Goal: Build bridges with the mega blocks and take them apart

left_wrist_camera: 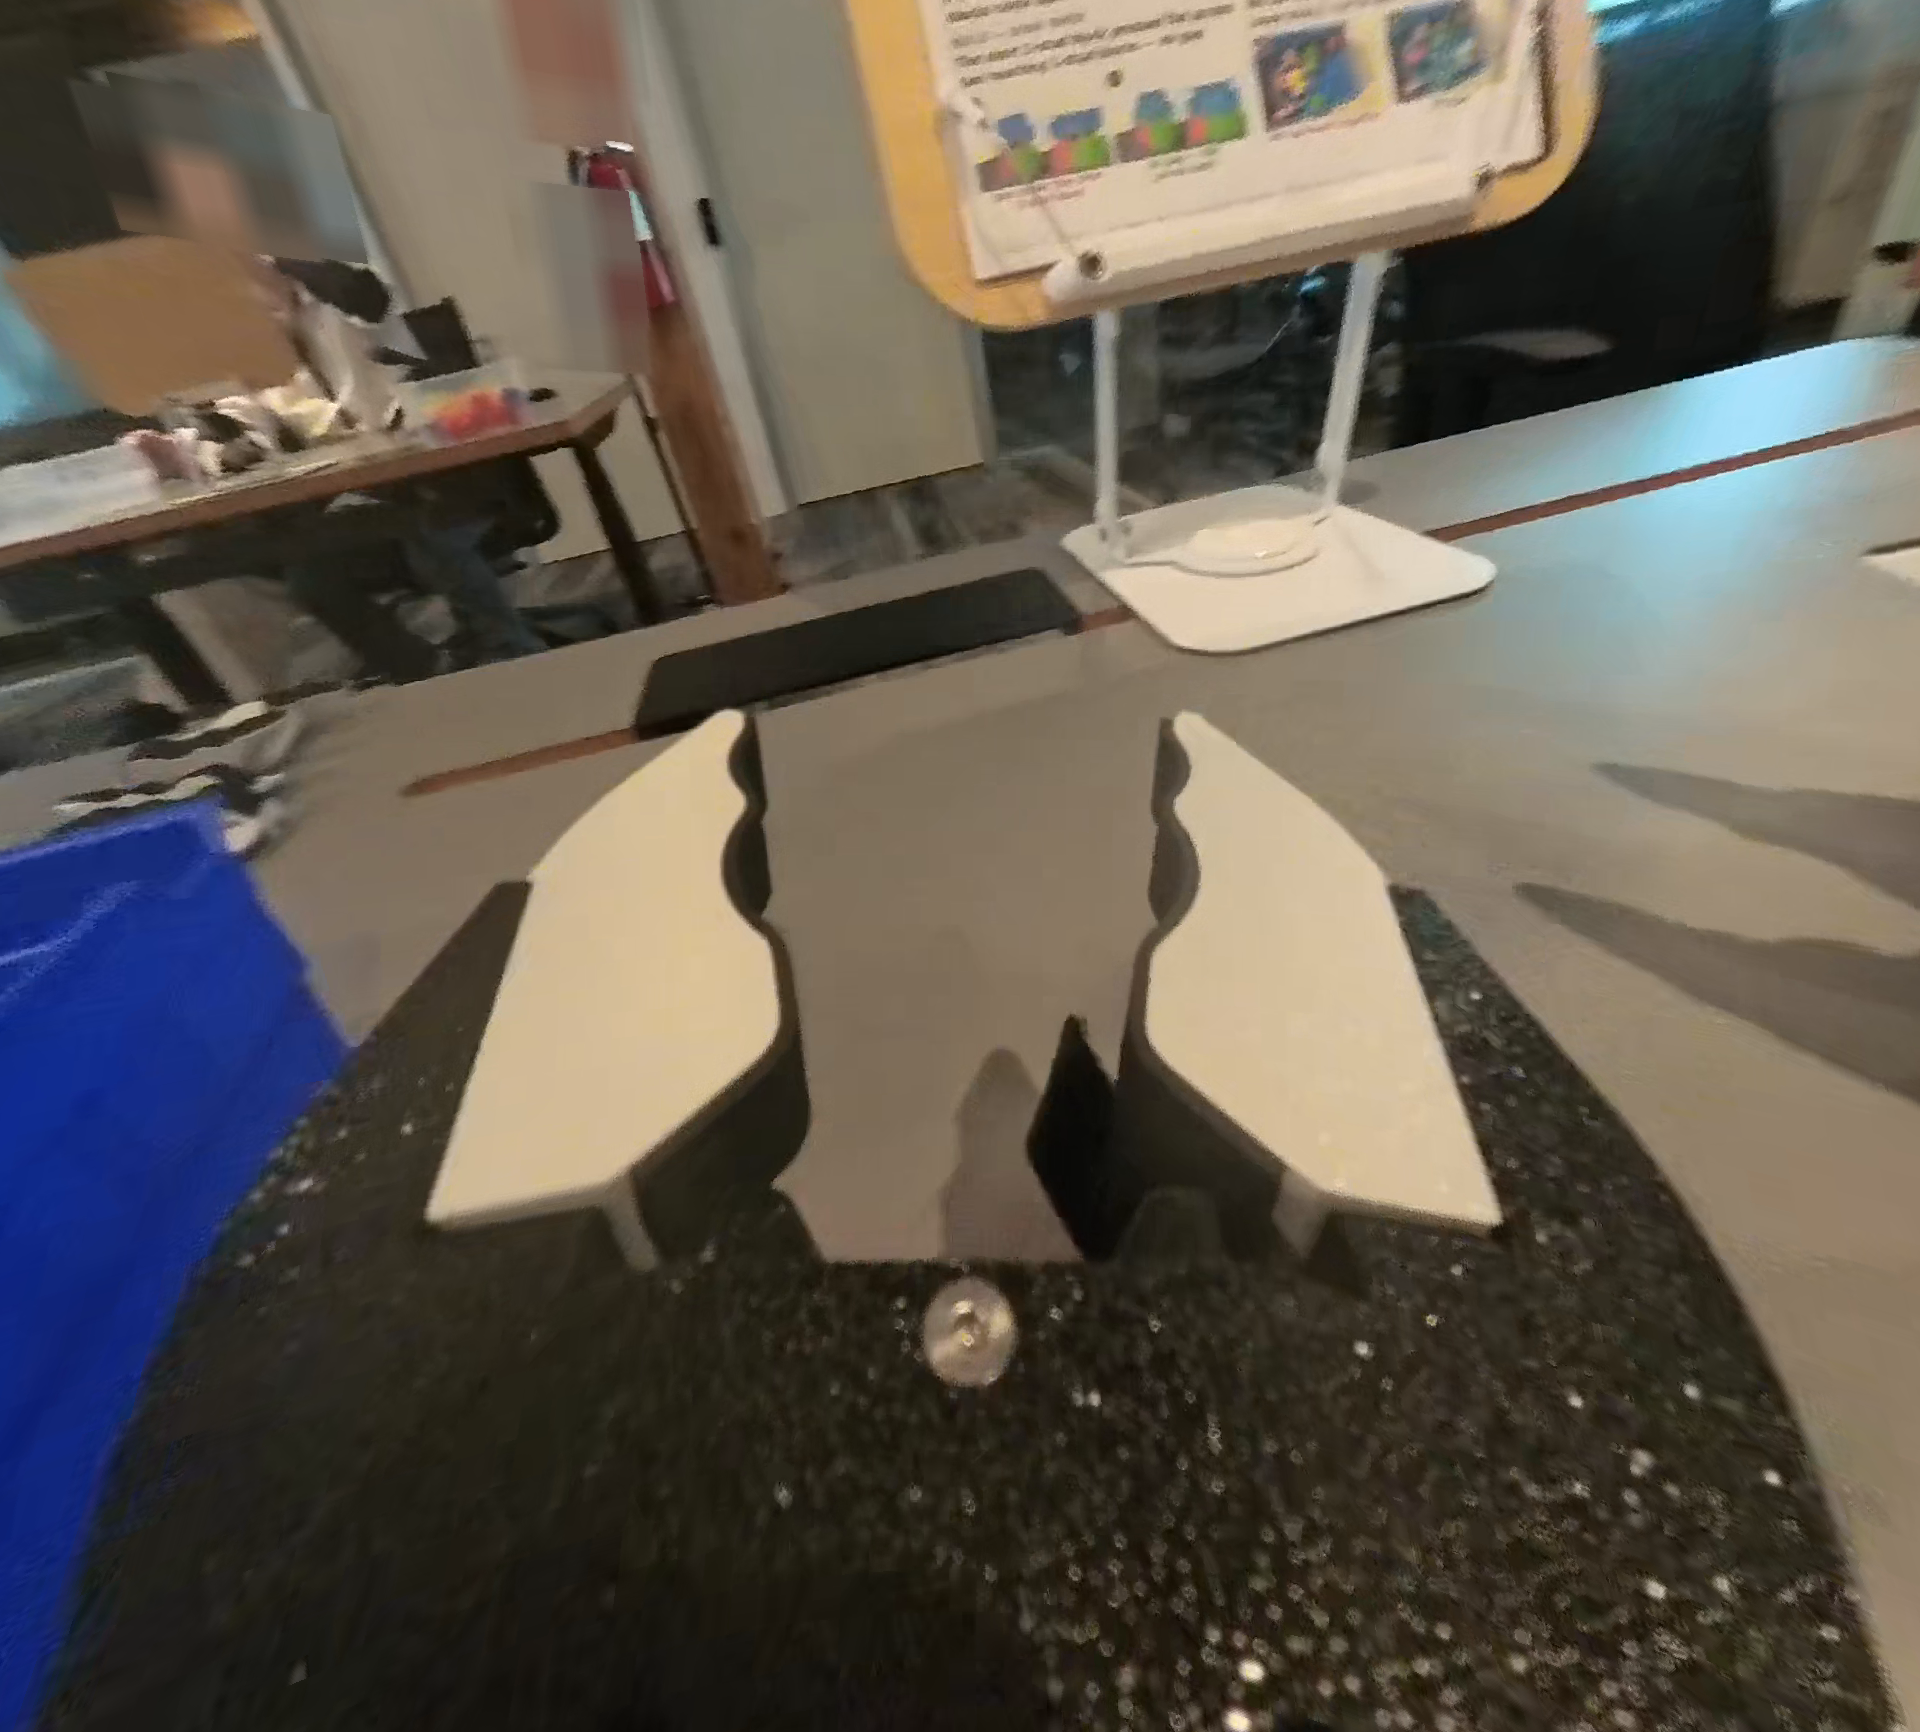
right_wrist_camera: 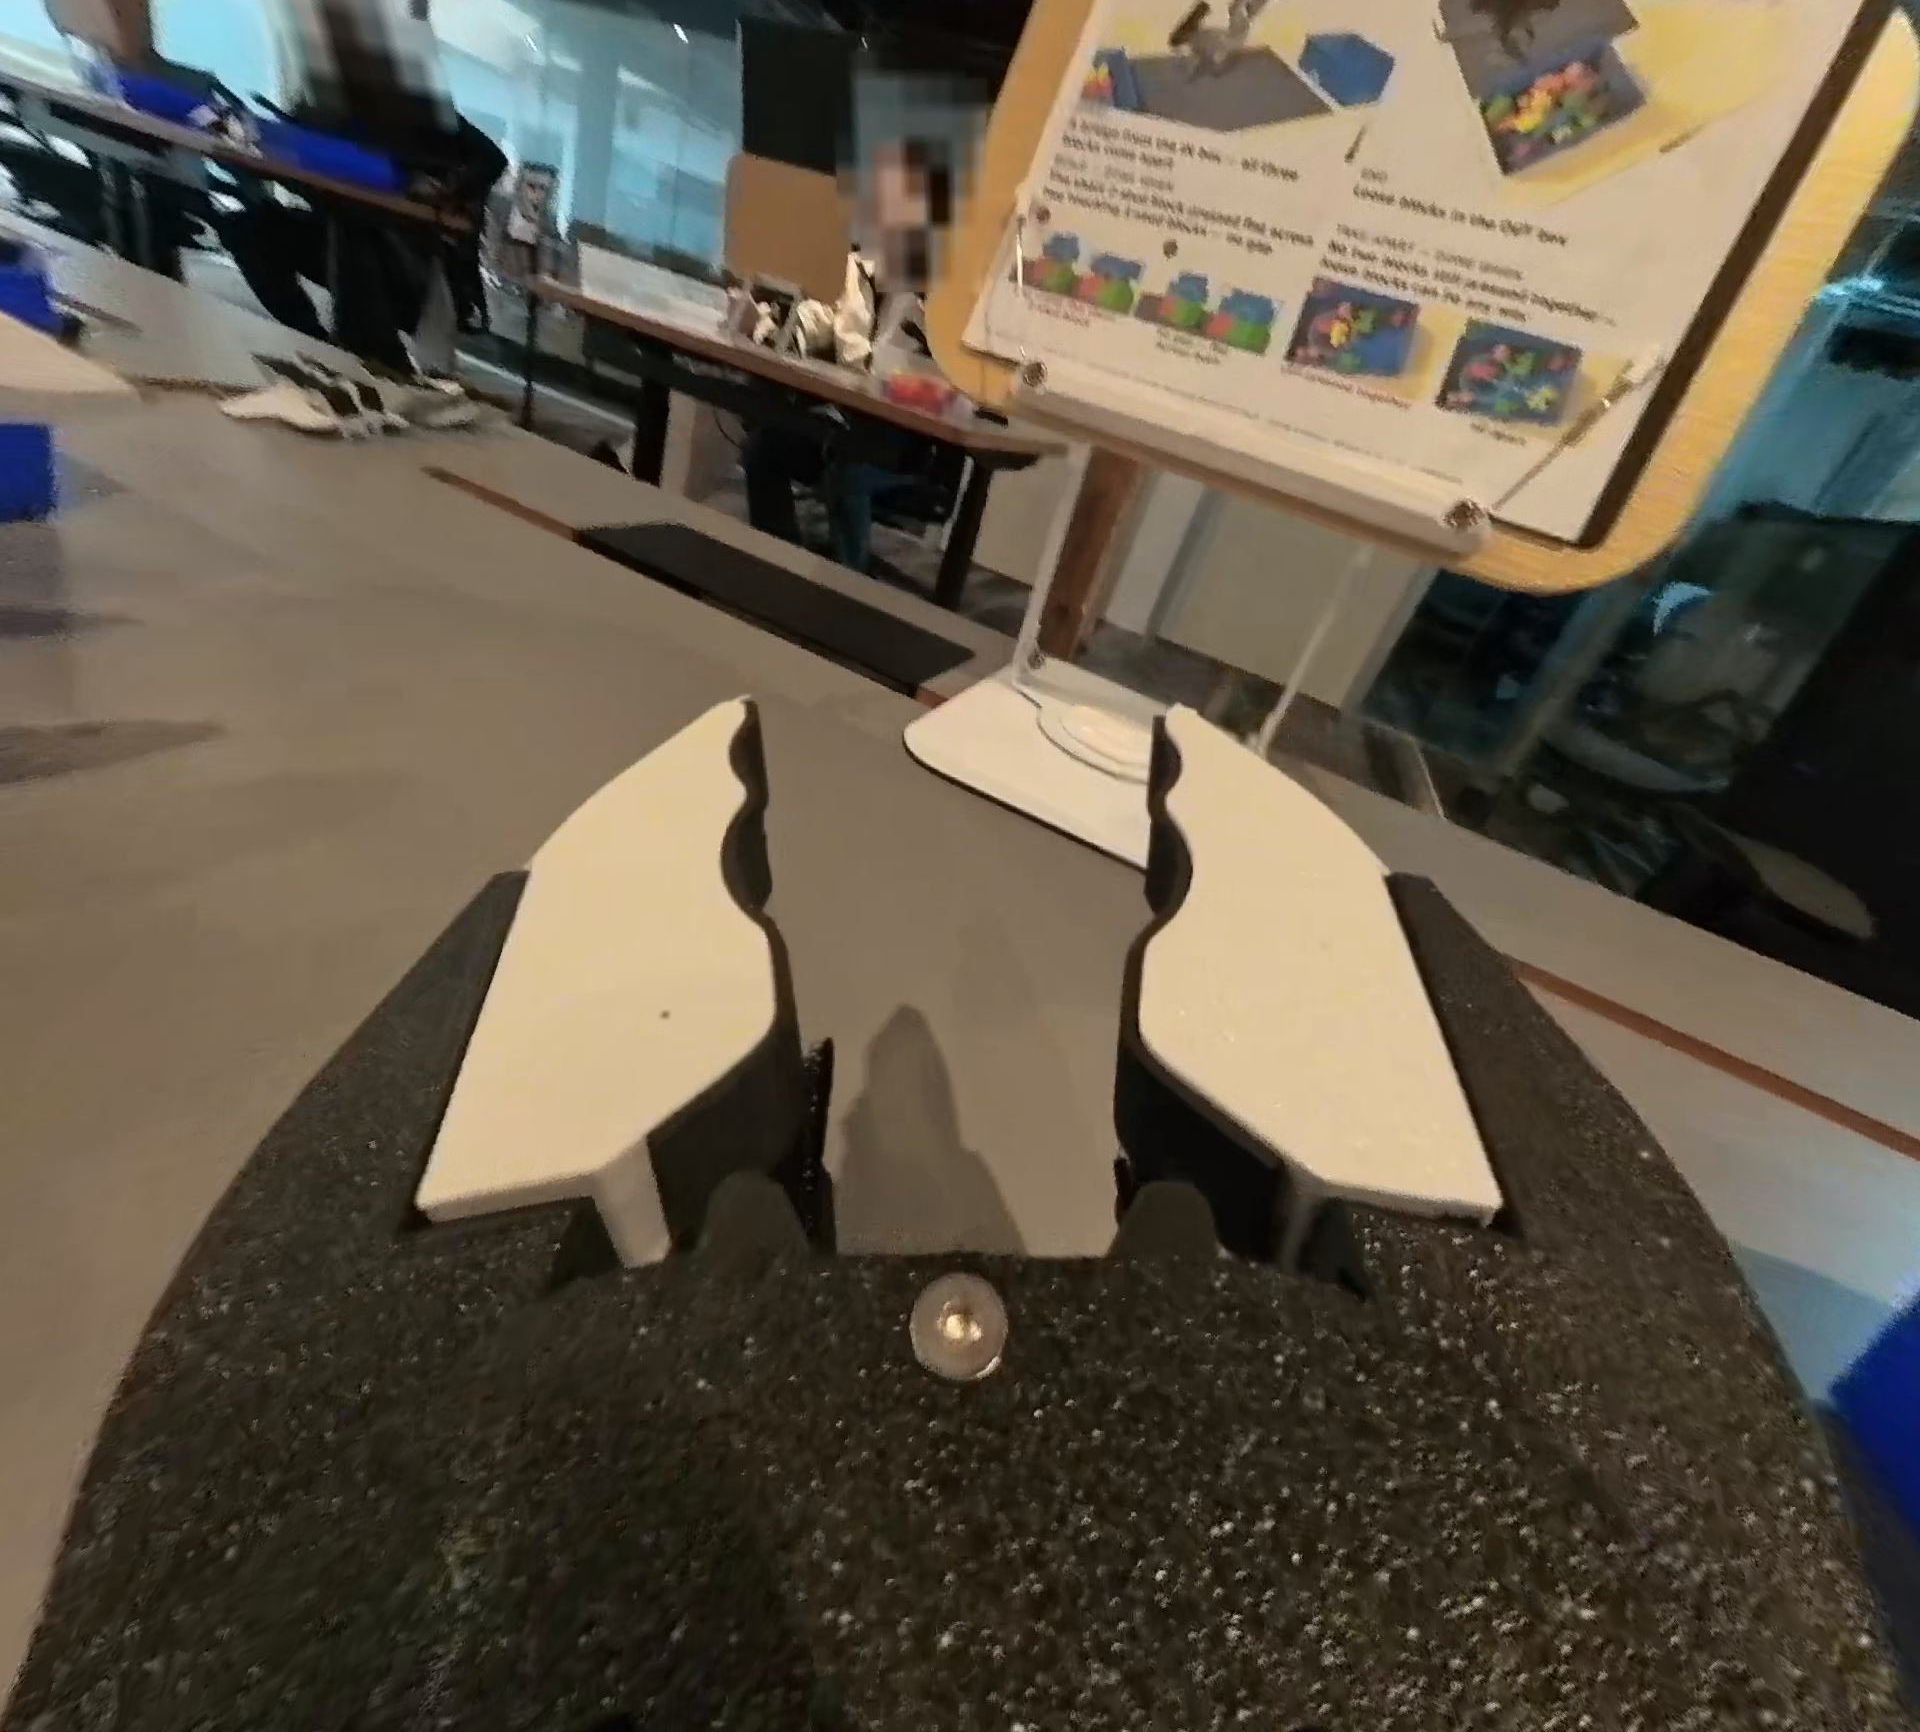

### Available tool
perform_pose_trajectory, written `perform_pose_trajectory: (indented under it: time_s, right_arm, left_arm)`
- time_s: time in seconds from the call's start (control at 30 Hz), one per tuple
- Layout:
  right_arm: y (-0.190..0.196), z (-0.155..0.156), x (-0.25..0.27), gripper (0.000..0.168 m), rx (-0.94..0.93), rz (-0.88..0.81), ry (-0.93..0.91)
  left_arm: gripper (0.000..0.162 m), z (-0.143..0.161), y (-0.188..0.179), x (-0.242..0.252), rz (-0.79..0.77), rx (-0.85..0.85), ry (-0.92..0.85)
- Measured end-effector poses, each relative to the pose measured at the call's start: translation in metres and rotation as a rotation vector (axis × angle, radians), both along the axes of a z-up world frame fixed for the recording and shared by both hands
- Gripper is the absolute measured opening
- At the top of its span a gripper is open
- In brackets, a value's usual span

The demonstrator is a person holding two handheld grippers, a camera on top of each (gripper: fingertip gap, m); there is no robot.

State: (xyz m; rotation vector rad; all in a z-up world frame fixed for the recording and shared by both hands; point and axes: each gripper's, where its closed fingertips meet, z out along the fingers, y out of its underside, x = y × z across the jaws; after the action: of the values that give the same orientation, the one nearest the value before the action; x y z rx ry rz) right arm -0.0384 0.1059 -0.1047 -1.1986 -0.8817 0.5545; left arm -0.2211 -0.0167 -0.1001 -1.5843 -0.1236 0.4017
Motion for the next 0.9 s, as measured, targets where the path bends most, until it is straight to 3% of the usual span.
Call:
perform_pose_trajectory:
  time_s: [0.13,0.27,0.53,0.7,0.9]
  right_arm:
    - [0.005,-0.009,0.003,0.058,-0.048,-0.049,-0.088]
    - [-0.001,-0.019,-0.002,0.036,-0.084,0.007,-0.139]
    - [-0.009,-0.028,-0.011,0.0,-0.063,0.057,-0.215]
    - [-0.009,-0.031,-0.013,0.0,-0.109,0.089,-0.223]
    - [-0.006,-0.032,-0.012,0.0,-0.203,0.143,-0.189]
  left_arm:
    - [0.069,-0.018,0.001,-0.014,0.048,-0.09,-0.052]
    - [0.058,-0.032,-0.001,-0.027,0.089,-0.157,-0.08]
    - [0.04,-0.047,0.002,-0.024,0.056,-0.216,-0.097]
    - [0.025,-0.051,0.003,-0.023,0.049,-0.238,-0.098]
    - [0.018,-0.051,0.001,-0.023,0.043,-0.236,-0.105]
